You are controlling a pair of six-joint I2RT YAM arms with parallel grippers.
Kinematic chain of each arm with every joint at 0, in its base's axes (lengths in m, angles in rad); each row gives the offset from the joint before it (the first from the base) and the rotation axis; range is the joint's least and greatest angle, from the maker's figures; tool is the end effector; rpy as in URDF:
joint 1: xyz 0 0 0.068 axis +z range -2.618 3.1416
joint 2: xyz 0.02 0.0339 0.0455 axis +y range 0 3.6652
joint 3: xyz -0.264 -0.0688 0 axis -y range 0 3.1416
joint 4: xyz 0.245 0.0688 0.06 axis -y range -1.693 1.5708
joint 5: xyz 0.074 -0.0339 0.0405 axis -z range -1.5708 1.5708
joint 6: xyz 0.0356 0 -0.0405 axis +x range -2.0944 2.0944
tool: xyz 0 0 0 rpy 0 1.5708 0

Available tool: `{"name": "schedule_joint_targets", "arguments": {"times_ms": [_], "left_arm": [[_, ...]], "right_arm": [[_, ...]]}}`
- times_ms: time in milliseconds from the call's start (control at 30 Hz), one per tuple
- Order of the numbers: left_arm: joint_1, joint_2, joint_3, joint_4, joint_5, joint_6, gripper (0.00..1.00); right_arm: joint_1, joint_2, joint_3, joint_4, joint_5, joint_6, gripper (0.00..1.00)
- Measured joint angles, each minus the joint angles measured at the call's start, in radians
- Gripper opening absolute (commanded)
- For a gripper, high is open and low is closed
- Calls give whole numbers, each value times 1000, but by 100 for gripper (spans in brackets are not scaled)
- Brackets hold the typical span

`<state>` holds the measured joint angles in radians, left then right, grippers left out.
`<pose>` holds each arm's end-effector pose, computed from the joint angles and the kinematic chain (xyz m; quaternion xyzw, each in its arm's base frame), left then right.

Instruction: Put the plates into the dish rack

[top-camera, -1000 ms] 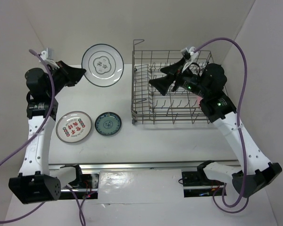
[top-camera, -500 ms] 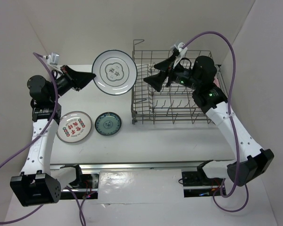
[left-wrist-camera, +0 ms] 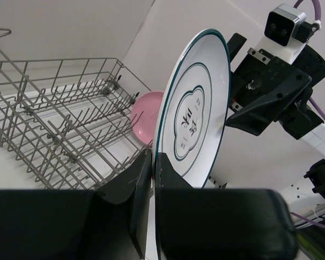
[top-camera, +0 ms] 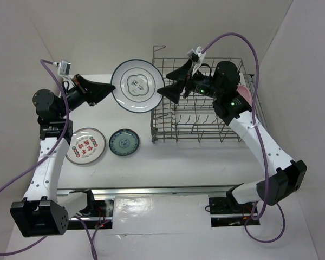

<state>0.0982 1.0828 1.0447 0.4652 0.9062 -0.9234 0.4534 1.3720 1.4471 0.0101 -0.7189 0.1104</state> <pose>0.2323 -0.0053 0.4371 0.0832 0.6044 -0.5202 0.5976 0.2667 0.1560 0.4591 -0.3633 0.5796 0.4203 0.5961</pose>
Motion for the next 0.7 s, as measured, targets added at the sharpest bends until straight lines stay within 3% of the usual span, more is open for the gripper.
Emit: {"name": "schedule_joint_targets", "arguments": {"times_ms": [33, 133, 267, 400, 533, 567, 667, 700], "left_arm": [[-1, 0, -2, 10, 1, -3, 0], [-2, 0, -11, 35, 13, -26, 0], [-2, 0, -19, 45, 18, -32, 0], [-2, 0, -22, 69, 20, -50, 0], [-2, 0, -25, 104, 34, -50, 0], [-2, -1, -25, 115, 40, -51, 0], [-2, -11, -25, 108, 30, -40, 38], [-2, -12, -25, 93, 20, -37, 67]], "right_arm": [[1, 0, 0, 13, -4, 5, 81], [11, 6, 0, 55, -20, 35, 45], [38, 26, 0, 105, -36, 84, 43], [61, 45, 0, 146, -48, 127, 30], [59, 47, -10, 195, -1, 187, 2], [58, 48, -13, 198, 28, 192, 0], [62, 55, -13, 186, 65, 208, 0], [68, 55, -10, 167, 82, 193, 0]]}}
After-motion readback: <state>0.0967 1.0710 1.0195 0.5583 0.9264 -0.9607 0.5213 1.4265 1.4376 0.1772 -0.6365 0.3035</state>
